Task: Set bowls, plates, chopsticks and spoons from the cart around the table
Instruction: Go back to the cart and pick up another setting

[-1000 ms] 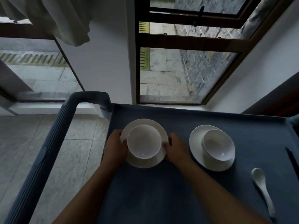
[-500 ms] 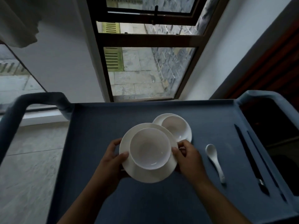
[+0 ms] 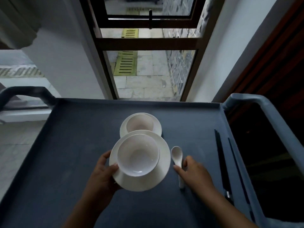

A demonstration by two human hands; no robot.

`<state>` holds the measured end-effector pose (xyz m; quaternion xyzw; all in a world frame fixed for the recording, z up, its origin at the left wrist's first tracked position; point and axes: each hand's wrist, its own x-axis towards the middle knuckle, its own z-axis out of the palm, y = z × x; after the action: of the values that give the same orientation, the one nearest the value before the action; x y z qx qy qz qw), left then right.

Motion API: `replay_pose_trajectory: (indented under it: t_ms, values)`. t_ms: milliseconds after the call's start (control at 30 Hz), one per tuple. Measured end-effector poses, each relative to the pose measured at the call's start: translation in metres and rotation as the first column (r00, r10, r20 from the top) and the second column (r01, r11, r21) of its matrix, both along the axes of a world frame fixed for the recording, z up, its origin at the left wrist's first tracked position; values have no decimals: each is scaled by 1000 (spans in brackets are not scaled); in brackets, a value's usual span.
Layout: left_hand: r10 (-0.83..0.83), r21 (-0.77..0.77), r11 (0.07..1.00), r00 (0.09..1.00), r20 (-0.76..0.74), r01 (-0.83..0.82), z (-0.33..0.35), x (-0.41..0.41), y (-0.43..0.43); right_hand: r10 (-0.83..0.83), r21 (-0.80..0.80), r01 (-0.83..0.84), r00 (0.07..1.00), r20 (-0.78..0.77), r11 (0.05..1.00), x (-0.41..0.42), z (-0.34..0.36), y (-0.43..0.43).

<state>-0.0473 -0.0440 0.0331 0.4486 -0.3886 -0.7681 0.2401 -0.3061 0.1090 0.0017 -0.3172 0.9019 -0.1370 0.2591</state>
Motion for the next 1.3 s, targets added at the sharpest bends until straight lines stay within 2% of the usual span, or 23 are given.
replay_pose_trajectory:
  t_ms: [300, 367, 433, 500, 533, 600, 667, 700, 767, 933, 1133, 1300]
  values:
    - [-19, 27, 999, 1000, -4, 19, 2, -21, 27, 9, -172, 17, 989, 150, 985, -7, -6, 4]
    - [-41, 27, 999, 999, -5, 41, 3, -27, 26, -45, -218, 96, 972, 229, 971, -12, -1, 10]
    - [-61, 34, 998, 998, -25, 62, 2, -34, 23, -164, -272, 288, 901, 401, 918, -19, 3, 20]
    - [-88, 40, 995, 995, -44, 90, -1, -41, 21, -262, -260, 506, 742, 617, 822, -27, 10, 31]
    - [-100, 46, 994, 993, -55, 103, -2, -46, 21, -301, -253, 564, 707, 640, 786, -33, 13, 37]
    - [-121, 61, 990, 990, -74, 126, -2, -55, 21, -397, -260, 581, 759, 516, 772, -45, 14, 54]
    - [-148, 63, 986, 985, -92, 154, -2, -65, 23, -490, -244, 547, 832, 258, 801, -54, 11, 72]
    - [-160, 65, 984, 982, -100, 167, -2, -69, 24, -525, -224, 545, 838, 148, 808, -57, 11, 79]
    - [-183, 76, 978, 976, -117, 192, -3, -75, 24, -561, -178, 558, 827, 39, 811, -59, 8, 88]
    - [-219, 94, 968, 967, -130, 232, -6, -84, 23, -523, -47, 522, 851, -34, 852, -63, -7, 91]
    - [-234, 112, 962, 964, -127, 248, -8, -85, 21, -537, -70, 533, 841, -66, 843, -67, -7, 86]
    - [-232, 130, 960, 964, -128, 248, -5, -85, 20, -544, -65, 543, 839, 4, 837, -71, -5, 89]
